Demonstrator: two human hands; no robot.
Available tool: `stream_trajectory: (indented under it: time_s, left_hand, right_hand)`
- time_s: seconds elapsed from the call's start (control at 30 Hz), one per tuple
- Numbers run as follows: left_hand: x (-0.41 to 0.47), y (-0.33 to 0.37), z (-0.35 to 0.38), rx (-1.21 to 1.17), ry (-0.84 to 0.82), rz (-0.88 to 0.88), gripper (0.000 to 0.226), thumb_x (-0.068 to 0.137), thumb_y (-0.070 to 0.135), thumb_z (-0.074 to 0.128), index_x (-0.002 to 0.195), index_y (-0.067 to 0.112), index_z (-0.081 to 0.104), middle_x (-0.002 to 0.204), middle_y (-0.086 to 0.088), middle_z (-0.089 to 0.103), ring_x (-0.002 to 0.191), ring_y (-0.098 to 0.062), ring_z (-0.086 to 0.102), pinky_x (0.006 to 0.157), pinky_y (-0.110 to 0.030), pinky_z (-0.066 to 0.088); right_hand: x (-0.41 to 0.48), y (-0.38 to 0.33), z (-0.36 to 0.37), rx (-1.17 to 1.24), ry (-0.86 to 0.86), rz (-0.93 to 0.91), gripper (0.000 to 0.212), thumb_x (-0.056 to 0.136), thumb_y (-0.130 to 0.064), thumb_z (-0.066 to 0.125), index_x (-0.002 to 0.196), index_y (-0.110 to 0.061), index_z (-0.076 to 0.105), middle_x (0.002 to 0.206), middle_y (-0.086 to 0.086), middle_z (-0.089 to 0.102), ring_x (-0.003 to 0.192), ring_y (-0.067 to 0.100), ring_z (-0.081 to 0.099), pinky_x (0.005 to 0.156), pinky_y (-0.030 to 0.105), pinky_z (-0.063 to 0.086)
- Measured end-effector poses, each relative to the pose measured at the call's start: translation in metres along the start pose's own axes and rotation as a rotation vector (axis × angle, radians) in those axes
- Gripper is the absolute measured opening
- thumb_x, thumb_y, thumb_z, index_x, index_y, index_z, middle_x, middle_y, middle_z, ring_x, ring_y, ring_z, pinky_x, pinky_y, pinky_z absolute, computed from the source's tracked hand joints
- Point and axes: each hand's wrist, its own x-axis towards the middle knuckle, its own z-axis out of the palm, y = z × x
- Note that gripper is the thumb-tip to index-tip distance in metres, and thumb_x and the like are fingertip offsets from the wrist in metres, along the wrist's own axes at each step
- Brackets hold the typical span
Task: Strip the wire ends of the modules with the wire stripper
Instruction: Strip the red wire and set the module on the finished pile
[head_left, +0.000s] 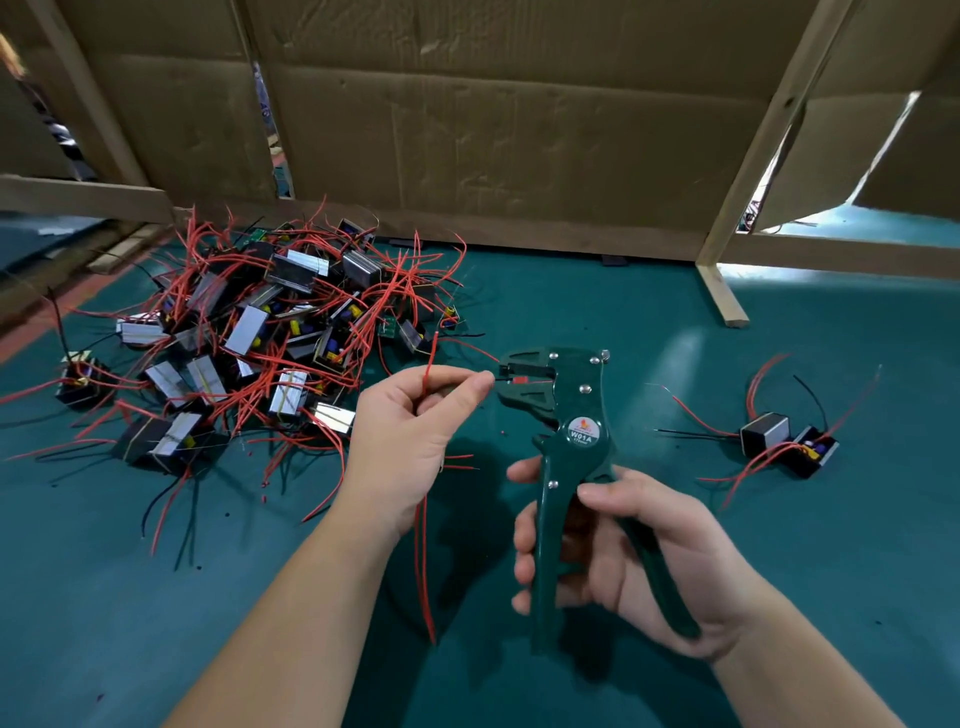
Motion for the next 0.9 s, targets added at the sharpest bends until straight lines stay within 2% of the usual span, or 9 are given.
stream_trajectory:
  time_s: [0.07,0.17,0.4,0.5,0.57,0.63,0.77,0.83,0.9]
  left_hand:
    - [0.001,0.000,-0.001,0.014,0.012,0.004,0.006,0.073,0.014,0.074,0.070,0.015,0.070,0.062,-0.005,0.055,0.054,0.002,0.050,0.058,-0.009,0.044]
    - [0.001,0.000,0.001,0.014,0.020,0.011,0.006,0.076,0.010,0.073,0.073,0.012,0.068,0.053,0.008,0.058,0.050,0.004,0.050,0.056,-0.008,0.043]
    - [0.000,-0.002,0.001,0.025,0.001,0.008,0.009,0.078,0.010,0.072,0.072,0.015,0.067,0.053,0.008,0.055,0.050,0.001,0.046,0.055,-0.010,0.041]
    - [0.003,-0.002,0.001,0.076,-0.048,-0.019,0.014,0.091,0.032,0.060,0.082,0.024,0.066,0.057,0.012,0.047,0.056,-0.004,0.048,0.058,-0.016,0.042]
    - [0.003,-0.003,0.002,0.036,-0.147,-0.076,0.038,0.095,0.056,0.034,0.082,0.036,0.064,0.056,0.014,0.039,0.060,-0.006,0.052,0.061,-0.019,0.045]
    - [0.001,-0.006,0.003,0.122,-0.212,-0.042,0.048,0.097,0.056,0.024,0.075,0.038,0.063,0.059,0.014,0.040,0.065,-0.005,0.054,0.066,-0.025,0.046]
    - [0.001,-0.013,-0.002,0.307,-0.150,0.075,0.042,0.099,0.040,0.041,0.065,0.031,0.064,0.071,0.014,0.057,0.069,-0.001,0.051,0.070,-0.033,0.047]
    - [0.006,-0.013,-0.007,0.354,-0.098,0.124,0.036,0.097,0.037,0.048,0.066,0.032,0.066,0.080,0.000,0.059,0.071,-0.003,0.051,0.074,-0.041,0.048]
    - [0.008,-0.013,-0.011,0.417,-0.074,0.169,0.030,0.094,0.040,0.050,0.069,0.035,0.066,0.083,0.000,0.055,0.075,-0.003,0.052,0.081,-0.042,0.047]
  right_hand:
    - [0.000,0.000,0.000,-0.003,0.023,-0.011,0.051,0.068,-0.025,0.077,0.111,-0.003,0.064,0.086,0.025,0.061,0.075,0.036,0.063,0.072,0.052,0.052]
    - [0.000,0.000,0.000,-0.047,0.088,-0.014,0.039,0.069,-0.026,0.074,0.102,-0.006,0.067,0.082,0.024,0.061,0.070,0.035,0.063,0.067,0.049,0.053]
    - [0.000,0.003,0.004,-0.109,0.205,0.006,0.028,0.075,-0.035,0.071,0.087,-0.010,0.066,0.071,0.021,0.058,0.057,0.031,0.059,0.056,0.042,0.052]
    - [0.003,0.004,0.007,-0.147,0.361,-0.007,0.036,0.069,-0.046,0.074,0.077,-0.014,0.059,0.059,0.012,0.050,0.045,0.024,0.048,0.043,0.029,0.043]
    - [0.007,0.003,0.006,-0.126,0.449,-0.023,0.041,0.065,-0.048,0.076,0.076,-0.014,0.055,0.056,0.009,0.048,0.043,0.021,0.045,0.039,0.027,0.039]
    - [0.009,0.002,0.004,-0.042,0.455,-0.036,0.040,0.068,-0.049,0.066,0.081,-0.011,0.058,0.061,0.011,0.053,0.049,0.024,0.051,0.045,0.031,0.047]
    - [0.005,-0.004,-0.005,0.081,0.353,-0.082,0.043,0.065,-0.037,0.065,0.093,-0.003,0.063,0.077,0.021,0.059,0.066,0.033,0.061,0.063,0.045,0.055]
    - [0.001,-0.007,-0.009,0.056,0.286,-0.053,0.043,0.064,-0.032,0.065,0.096,-0.002,0.064,0.080,0.022,0.059,0.070,0.035,0.061,0.067,0.049,0.055]
    - [0.001,-0.006,-0.010,0.029,0.214,-0.008,0.041,0.065,-0.025,0.067,0.099,-0.001,0.065,0.082,0.023,0.060,0.072,0.036,0.061,0.070,0.050,0.054]
